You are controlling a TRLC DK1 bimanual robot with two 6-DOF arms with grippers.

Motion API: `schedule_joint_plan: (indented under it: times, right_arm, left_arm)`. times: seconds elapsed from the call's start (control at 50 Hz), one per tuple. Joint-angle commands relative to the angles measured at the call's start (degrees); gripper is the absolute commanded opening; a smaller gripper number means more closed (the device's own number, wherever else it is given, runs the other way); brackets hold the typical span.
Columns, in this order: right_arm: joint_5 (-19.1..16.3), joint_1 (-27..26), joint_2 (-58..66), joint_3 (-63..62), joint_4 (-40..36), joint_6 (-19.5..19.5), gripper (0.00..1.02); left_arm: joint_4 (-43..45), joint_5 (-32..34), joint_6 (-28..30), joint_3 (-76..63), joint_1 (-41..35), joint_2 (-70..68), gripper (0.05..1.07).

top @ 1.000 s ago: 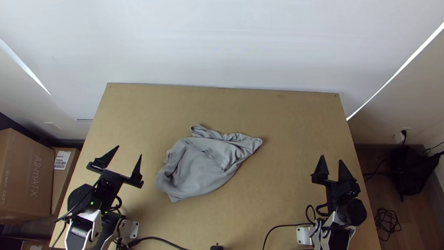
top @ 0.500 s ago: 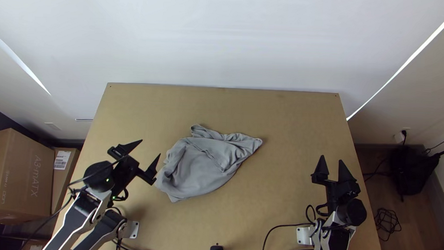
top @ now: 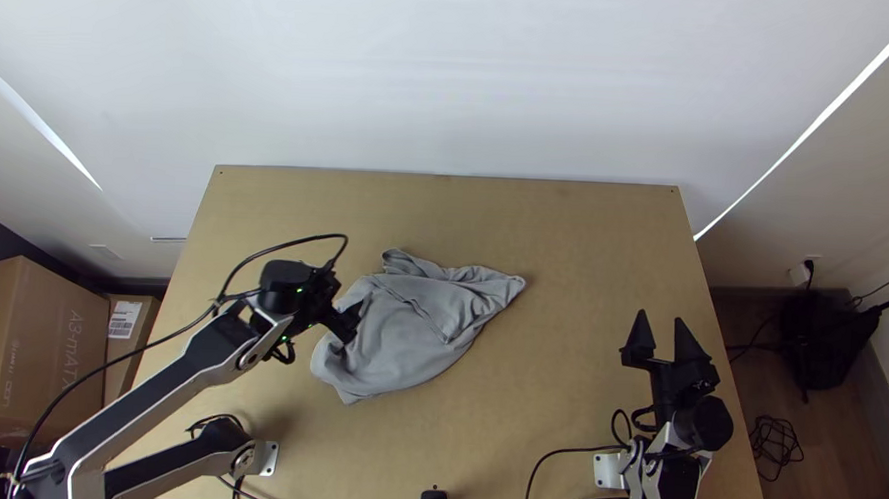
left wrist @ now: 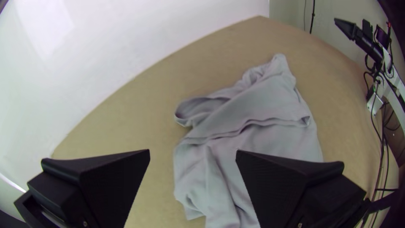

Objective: Fold the t-shirt

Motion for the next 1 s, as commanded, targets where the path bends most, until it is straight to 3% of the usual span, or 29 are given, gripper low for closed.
schedule_joint_plan:
  times: [0.0,0.36,0.48,0.7,0.72,0.76,0.82,0.84,0.98]
  right_arm:
    - [0.24,1.38,-0.08,-0.6,-0.39,-0.23,0.99]
    - [0.24,1.82,-0.08,-0.6,-0.39,-0.23,0.99]
    - [0.15,1.73,-0.17,-0.6,-0.39,0.03,0.99]
    - [0.24,1.9,-0.08,-0.6,-0.48,0.56,0.99]
    - [0.24,1.82,-0.17,-0.6,-0.48,0.56,0.99]
    - [0.24,1.82,-0.08,-0.6,-0.48,0.56,0.99]
    - [0.24,1.82,-0.08,-0.6,-0.48,0.56,0.99]
    - [0.24,1.82,-0.08,-0.6,-0.48,0.56,0.99]
    - [0.68,1.73,-0.17,-0.6,-0.3,0.65,0.99]
  left_arm:
    - [-3.02,-0.3,-2.29,3.81,-2.02,6.23,1.03]
    - [-5.75,-2.32,-6.86,9.08,-2.72,16.16,1.03]
    - [-6.01,-2.32,-7.3,10.05,-2.46,18.45,0.92]
    - [-7.15,-2.15,-7.13,10.05,-1.75,22.32,0.91]
    - [-7.06,-2.15,-7.04,9.96,-1.67,22.49,0.88]
    - [-6.36,-2.15,-6.95,9.79,-1.31,22.58,0.71]
    - [-4.08,-1.53,-6.69,9.44,-0.96,22.4,0.16]
    - [-3.29,-1.53,-6.78,9.35,-0.61,22.4,0.06]
    - [-4.08,-0.92,-8.09,11.11,0.27,20.82,0.08]
